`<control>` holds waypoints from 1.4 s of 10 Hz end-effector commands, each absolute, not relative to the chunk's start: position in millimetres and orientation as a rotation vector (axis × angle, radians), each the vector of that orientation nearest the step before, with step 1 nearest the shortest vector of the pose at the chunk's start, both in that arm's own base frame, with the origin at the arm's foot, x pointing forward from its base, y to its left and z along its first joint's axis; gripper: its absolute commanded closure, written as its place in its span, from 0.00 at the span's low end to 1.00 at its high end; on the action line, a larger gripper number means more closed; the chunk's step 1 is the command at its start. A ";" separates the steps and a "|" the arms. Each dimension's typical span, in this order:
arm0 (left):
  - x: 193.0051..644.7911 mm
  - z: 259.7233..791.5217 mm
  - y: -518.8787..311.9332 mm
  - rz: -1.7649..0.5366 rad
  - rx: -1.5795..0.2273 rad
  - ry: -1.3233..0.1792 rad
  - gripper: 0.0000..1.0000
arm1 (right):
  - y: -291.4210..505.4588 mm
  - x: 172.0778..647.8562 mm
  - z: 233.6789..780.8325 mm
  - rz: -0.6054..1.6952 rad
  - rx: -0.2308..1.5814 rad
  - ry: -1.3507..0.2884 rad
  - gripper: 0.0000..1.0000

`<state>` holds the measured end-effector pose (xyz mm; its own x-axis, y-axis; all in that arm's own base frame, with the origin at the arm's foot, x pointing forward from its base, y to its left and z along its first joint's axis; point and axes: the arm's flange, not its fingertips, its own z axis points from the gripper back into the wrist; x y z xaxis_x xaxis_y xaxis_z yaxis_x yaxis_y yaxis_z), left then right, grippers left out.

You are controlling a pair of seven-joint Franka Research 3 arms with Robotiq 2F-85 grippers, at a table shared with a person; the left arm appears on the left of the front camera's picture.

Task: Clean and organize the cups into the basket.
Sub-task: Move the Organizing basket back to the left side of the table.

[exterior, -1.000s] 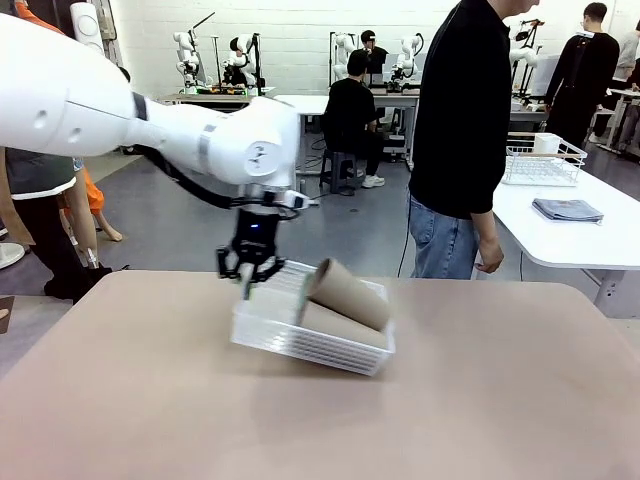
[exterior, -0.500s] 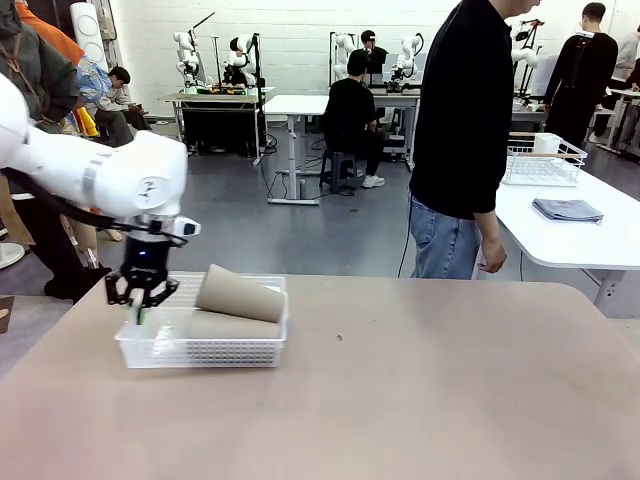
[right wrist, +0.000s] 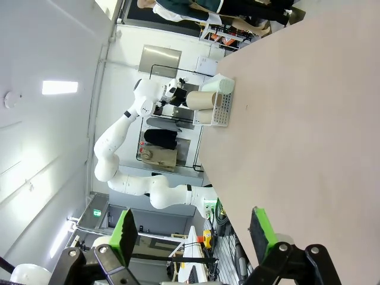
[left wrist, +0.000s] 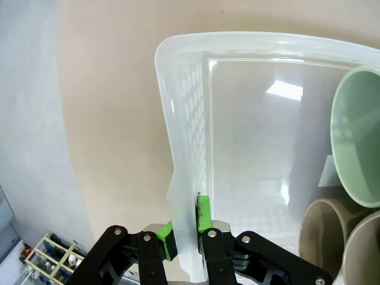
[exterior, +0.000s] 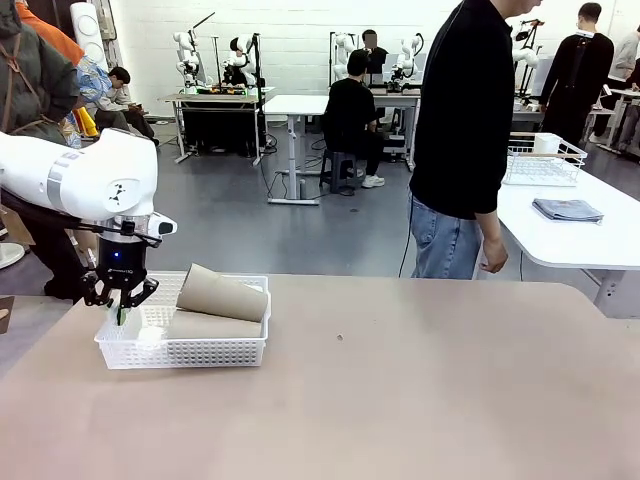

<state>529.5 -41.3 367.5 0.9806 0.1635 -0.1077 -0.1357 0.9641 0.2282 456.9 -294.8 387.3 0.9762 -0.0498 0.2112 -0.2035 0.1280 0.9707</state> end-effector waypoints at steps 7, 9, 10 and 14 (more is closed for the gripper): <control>538.5 356.9 45.3 0.196 0.266 0.102 0.97 | -293.8 459.5 388.5 0.119 1.452 -0.227 0.00; 536.8 358.6 81.1 0.222 0.259 0.106 0.97 | -293.8 459.5 388.5 0.119 1.452 -0.227 0.00; 535.9 359.0 95.0 0.230 0.250 0.116 0.97 | -293.8 459.5 388.5 0.119 1.452 -0.227 0.00; 543.3 353.2 114.7 0.188 0.238 0.119 0.93 | -293.8 459.5 388.5 0.119 1.452 -0.227 0.00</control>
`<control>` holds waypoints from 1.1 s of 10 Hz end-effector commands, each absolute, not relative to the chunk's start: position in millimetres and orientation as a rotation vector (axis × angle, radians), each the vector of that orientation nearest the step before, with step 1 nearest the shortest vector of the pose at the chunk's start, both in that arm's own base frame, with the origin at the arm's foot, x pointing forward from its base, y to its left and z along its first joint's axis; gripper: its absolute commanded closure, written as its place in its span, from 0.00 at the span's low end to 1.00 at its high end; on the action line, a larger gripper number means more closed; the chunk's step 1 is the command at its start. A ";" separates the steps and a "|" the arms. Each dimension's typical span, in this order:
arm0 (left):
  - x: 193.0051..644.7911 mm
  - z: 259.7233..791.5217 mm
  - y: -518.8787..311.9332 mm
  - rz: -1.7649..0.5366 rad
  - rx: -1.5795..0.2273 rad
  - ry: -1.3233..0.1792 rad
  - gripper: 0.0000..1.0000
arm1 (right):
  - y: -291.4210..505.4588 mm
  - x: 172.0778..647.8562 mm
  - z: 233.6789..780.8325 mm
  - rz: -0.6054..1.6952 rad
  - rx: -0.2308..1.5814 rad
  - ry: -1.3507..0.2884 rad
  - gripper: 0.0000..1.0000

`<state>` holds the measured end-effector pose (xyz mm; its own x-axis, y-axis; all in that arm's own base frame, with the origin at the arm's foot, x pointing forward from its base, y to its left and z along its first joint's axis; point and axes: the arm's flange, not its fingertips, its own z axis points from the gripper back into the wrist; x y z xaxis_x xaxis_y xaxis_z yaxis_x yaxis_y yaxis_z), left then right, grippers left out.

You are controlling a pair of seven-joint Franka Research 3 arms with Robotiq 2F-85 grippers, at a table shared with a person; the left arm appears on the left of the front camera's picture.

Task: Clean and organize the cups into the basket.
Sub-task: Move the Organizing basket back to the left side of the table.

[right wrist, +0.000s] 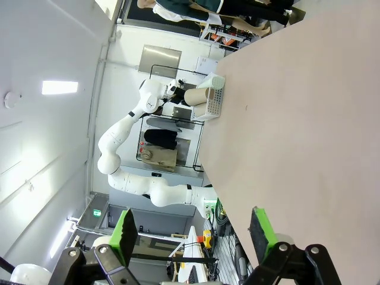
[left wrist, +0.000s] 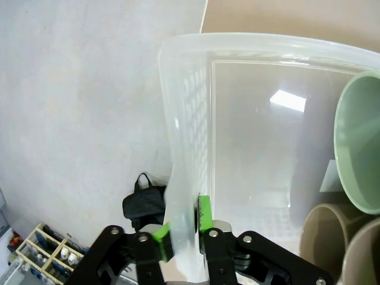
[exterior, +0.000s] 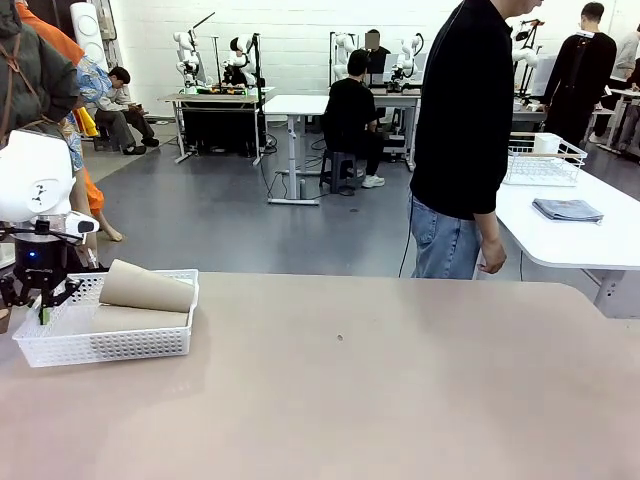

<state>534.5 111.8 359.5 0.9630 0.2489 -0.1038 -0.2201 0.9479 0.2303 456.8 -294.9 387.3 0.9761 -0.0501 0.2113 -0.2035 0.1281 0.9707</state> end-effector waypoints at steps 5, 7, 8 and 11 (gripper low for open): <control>541.7 359.5 98.4 0.142 0.254 0.100 0.00 | -293.8 459.5 388.5 0.119 1.452 -0.227 0.00; 540.5 360.8 97.6 0.140 0.260 0.101 0.08 | -293.8 459.5 388.5 0.119 1.452 -0.227 0.00; 539.3 361.5 97.8 0.138 0.262 0.099 0.00 | -293.8 459.5 388.5 0.119 1.452 -0.227 0.00; 537.8 362.3 96.8 0.143 0.271 0.106 0.00 | -293.8 459.5 388.5 0.119 1.452 -0.227 0.00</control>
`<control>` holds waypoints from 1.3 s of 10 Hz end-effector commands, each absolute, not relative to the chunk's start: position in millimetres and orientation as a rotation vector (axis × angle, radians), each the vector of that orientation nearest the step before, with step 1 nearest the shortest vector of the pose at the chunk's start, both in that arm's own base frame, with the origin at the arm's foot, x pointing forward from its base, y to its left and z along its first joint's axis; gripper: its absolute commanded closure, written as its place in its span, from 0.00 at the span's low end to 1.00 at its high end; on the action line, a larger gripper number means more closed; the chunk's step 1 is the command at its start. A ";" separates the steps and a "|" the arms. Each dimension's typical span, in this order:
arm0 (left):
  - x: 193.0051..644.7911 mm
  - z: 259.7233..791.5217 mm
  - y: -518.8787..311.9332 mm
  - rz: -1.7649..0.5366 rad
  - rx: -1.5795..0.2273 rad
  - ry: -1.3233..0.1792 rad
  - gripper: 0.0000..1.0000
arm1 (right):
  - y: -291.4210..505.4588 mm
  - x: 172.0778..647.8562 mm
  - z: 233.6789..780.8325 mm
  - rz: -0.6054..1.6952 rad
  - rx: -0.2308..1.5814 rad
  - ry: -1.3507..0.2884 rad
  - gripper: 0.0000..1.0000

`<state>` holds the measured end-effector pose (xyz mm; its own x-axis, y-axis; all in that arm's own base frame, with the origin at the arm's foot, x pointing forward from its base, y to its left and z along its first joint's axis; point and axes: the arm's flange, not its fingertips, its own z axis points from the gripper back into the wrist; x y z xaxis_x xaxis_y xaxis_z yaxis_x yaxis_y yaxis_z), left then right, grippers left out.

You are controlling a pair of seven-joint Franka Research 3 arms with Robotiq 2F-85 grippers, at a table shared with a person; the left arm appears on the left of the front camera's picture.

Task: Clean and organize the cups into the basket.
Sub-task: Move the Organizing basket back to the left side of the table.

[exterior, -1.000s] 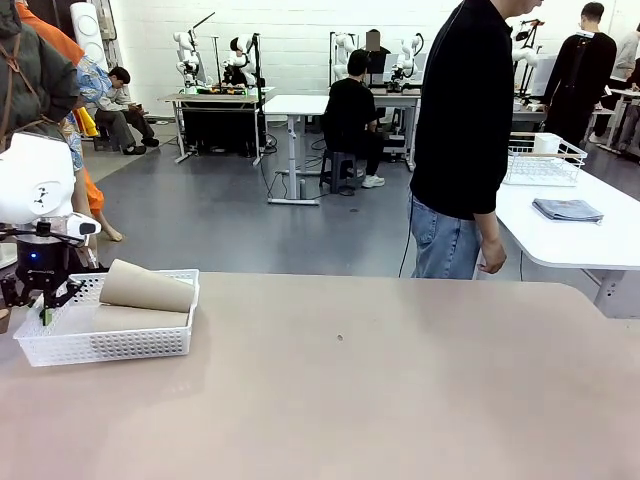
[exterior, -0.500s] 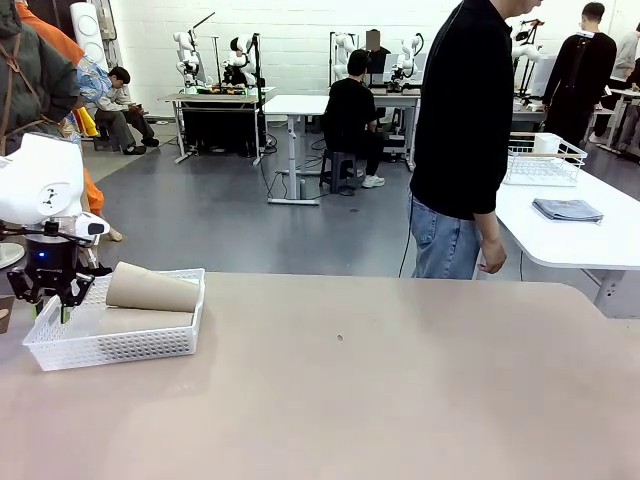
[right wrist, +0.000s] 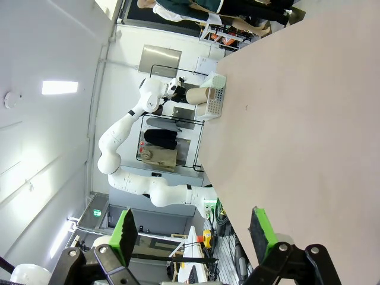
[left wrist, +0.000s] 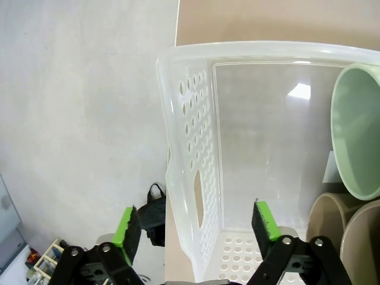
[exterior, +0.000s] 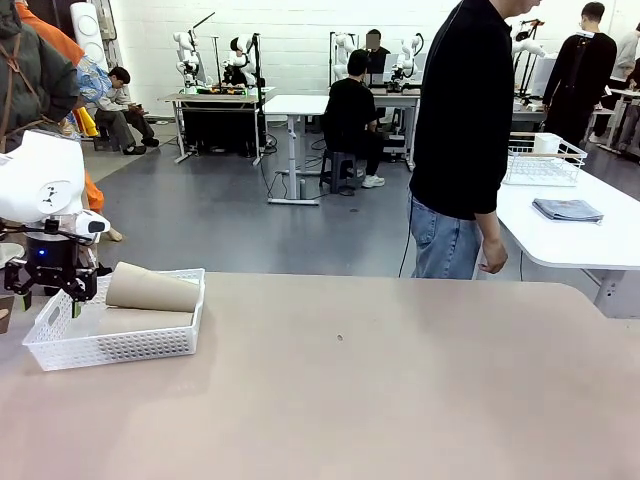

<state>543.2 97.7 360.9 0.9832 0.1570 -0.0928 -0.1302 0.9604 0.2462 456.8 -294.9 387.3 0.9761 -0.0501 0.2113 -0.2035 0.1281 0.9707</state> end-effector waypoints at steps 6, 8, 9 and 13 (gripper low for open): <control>425.1 424.7 76.1 0.204 0.052 -0.007 0.00 | -293.8 459.5 388.5 0.119 1.452 -0.227 0.00; 358.8 459.7 61.9 0.194 0.064 -0.117 0.00 | -293.8 459.5 388.5 0.119 1.452 -0.227 0.00; 338.3 473.7 56.8 0.150 0.054 -0.170 0.00 | -293.8 459.5 388.5 0.119 1.452 -0.227 0.00; 325.2 494.8 47.4 0.158 0.058 -0.192 0.00 | -293.8 459.5 388.5 0.119 1.452 -0.227 0.00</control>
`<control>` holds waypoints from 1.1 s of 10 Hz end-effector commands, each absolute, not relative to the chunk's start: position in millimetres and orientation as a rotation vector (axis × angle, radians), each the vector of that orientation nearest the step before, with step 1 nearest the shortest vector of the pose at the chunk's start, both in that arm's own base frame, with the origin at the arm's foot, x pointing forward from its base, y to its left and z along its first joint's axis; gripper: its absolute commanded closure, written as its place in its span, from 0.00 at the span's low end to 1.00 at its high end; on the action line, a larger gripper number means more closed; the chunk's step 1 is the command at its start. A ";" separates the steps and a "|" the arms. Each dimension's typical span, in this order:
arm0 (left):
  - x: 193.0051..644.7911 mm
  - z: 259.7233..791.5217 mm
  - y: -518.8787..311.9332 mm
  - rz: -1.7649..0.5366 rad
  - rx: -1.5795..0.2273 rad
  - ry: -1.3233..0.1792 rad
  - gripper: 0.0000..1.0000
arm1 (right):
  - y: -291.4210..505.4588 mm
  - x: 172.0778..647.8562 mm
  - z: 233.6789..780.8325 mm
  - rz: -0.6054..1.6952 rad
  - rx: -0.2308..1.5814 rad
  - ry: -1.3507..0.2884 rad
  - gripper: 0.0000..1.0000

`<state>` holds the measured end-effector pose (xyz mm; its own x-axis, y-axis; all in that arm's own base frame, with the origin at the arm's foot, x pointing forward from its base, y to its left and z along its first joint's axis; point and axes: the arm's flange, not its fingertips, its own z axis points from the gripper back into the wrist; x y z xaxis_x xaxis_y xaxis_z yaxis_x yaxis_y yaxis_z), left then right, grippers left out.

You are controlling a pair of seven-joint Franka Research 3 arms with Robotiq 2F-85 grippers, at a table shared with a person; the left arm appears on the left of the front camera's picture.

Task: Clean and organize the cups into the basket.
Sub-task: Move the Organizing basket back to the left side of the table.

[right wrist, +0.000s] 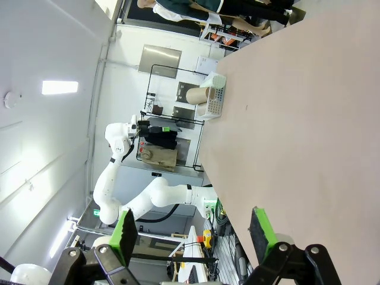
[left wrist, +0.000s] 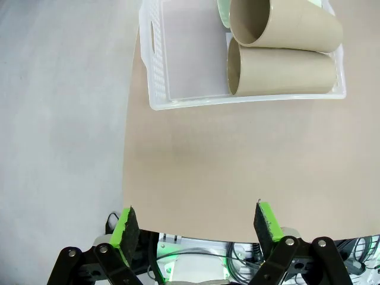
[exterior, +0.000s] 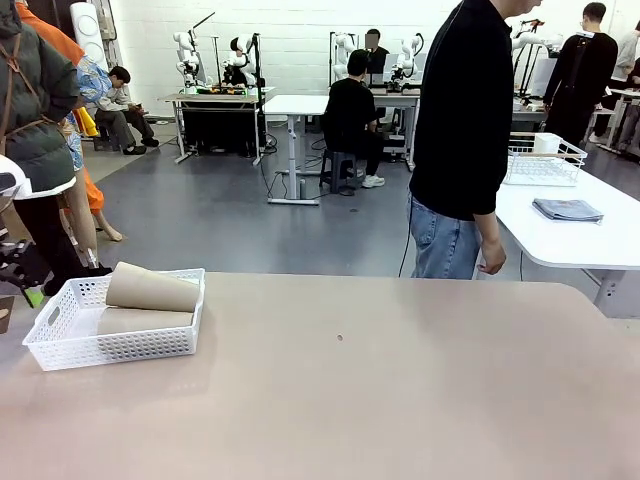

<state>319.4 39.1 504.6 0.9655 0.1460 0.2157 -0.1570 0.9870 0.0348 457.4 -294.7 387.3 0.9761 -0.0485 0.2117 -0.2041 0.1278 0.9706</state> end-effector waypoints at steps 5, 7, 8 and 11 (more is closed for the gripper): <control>337.3 549.3 106.7 0.016 -0.715 -0.107 0.00 | -293.8 459.5 388.5 0.119 1.452 -0.227 0.00; 333.0 552.7 187.5 -0.050 -1.081 -0.060 0.00 | -293.8 459.5 388.5 0.119 1.452 -0.227 0.00; 332.5 545.1 223.0 -0.061 -1.174 -0.004 0.00 | -293.8 459.5 388.5 0.119 1.452 -0.227 0.00; 337.3 505.2 298.0 -0.052 -1.374 0.052 0.00 | -293.8 459.5 388.5 0.119 1.452 -0.227 0.00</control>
